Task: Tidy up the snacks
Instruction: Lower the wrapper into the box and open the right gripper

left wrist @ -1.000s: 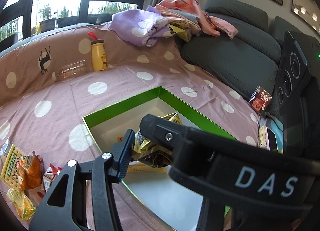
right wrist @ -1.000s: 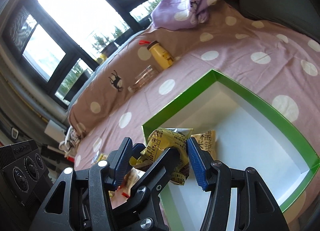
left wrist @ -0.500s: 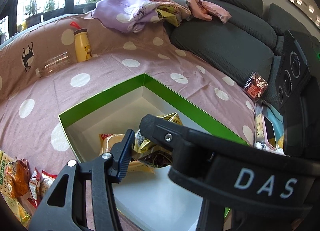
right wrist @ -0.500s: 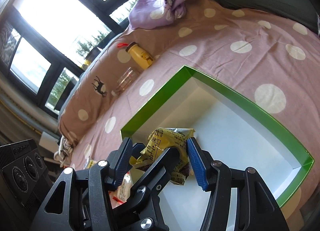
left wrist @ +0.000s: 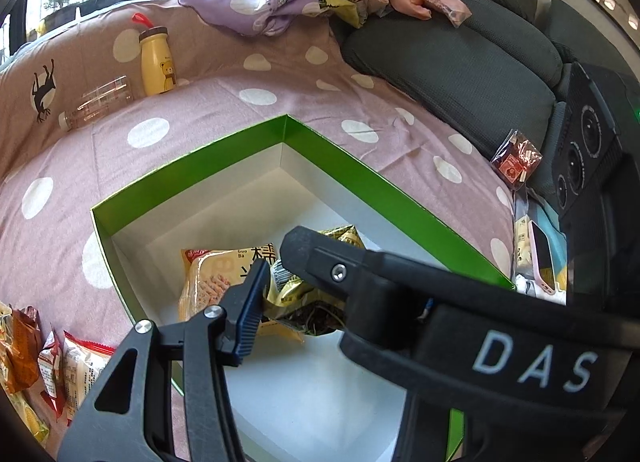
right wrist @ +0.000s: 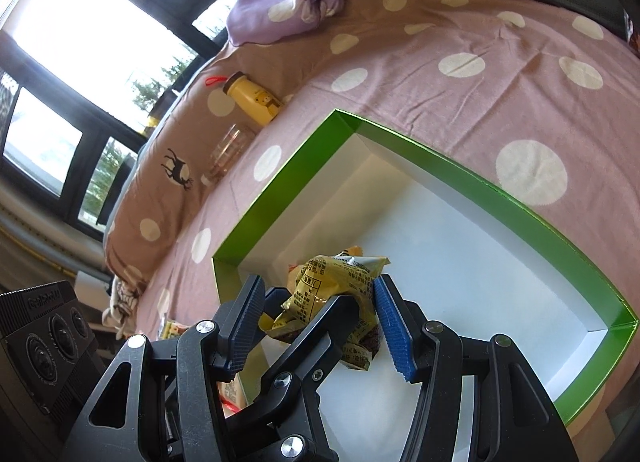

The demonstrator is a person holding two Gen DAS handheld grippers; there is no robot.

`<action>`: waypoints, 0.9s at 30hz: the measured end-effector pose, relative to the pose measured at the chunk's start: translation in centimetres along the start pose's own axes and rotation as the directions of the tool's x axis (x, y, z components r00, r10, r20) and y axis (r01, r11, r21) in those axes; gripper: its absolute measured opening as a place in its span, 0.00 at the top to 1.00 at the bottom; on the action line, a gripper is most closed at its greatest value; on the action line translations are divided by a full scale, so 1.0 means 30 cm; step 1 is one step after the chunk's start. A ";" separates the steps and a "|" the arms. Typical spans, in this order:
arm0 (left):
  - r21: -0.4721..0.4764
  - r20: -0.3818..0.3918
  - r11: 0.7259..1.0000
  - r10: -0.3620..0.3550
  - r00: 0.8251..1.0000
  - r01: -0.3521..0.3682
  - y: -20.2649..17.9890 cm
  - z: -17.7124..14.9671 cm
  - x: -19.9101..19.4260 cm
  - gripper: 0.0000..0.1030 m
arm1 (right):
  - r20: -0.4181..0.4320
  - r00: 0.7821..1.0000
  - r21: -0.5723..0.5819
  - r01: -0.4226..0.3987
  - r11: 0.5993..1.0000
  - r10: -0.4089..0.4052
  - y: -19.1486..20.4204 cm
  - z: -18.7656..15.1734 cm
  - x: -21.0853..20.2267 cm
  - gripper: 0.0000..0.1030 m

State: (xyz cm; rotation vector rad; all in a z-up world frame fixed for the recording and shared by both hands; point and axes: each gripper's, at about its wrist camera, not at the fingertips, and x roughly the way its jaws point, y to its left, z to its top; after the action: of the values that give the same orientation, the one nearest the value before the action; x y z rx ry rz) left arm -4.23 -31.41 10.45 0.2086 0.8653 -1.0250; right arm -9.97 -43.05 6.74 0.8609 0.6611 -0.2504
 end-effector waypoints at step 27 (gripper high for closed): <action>-0.033 -0.112 0.999 -0.040 0.993 0.037 0.009 0.002 0.083 0.54 | -0.049 0.997 0.056 0.055 0.997 -0.052 -0.049 0.011 0.034 0.42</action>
State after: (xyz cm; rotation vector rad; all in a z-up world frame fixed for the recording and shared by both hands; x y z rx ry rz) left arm -3.41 -32.93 8.65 0.2264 0.9901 -1.0429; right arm -9.71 -44.19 5.36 0.9073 0.7250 -0.2994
